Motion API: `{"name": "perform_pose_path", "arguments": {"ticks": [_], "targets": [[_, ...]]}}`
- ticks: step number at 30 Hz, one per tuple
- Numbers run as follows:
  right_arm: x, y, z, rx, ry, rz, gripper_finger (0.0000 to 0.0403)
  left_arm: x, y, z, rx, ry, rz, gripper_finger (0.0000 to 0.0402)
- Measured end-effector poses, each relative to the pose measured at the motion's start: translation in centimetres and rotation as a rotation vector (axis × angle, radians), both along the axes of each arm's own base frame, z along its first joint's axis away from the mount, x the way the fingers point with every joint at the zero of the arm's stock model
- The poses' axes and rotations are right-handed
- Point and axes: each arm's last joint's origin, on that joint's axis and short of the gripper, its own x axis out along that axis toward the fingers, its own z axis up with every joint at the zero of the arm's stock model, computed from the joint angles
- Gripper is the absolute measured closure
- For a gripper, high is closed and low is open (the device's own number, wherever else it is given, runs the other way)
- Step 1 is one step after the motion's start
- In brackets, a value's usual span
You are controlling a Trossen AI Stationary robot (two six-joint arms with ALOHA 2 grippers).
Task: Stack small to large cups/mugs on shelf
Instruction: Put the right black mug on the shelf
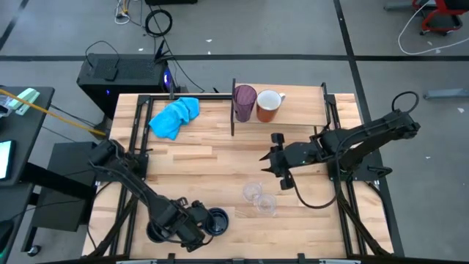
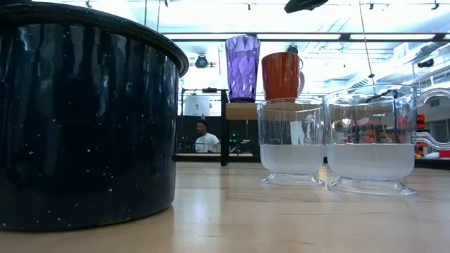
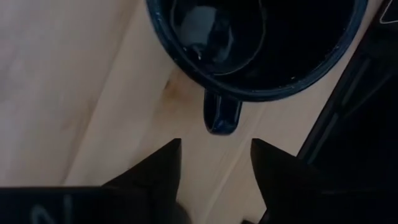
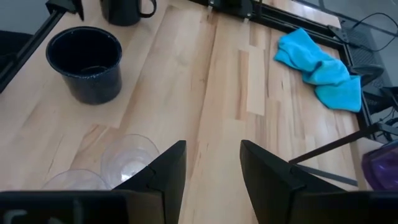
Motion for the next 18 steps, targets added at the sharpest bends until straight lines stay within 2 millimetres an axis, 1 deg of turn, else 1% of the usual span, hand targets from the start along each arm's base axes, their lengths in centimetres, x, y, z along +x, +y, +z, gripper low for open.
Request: {"name": "perform_pose_path", "arguments": {"ticks": [3, 7, 15, 18], "targets": [[-0.2, 0.0, 0.1, 0.007, 0.000, -0.003, 0.0245, 0.4, -0.2, -1.0, -0.001, 0.025, -0.002, 0.0183], [-0.2, 0.0, 0.1, 0.010, -0.001, -0.004, 0.0245, 0.8, -0.2, -2.0, 0.013, 0.058, 0.001, 0.0179], [-0.2, 0.0, 0.1, 0.021, -0.002, -0.013, 0.0245, 2.0, 0.7, -3.4, 0.058, 0.066, 0.004, 0.0200], [-0.2, 0.0, 0.1, 0.022, -0.001, -0.012, 0.0245, 2.6, 1.2, -3.7, 0.078, 0.056, 0.011, 0.0210]]}}
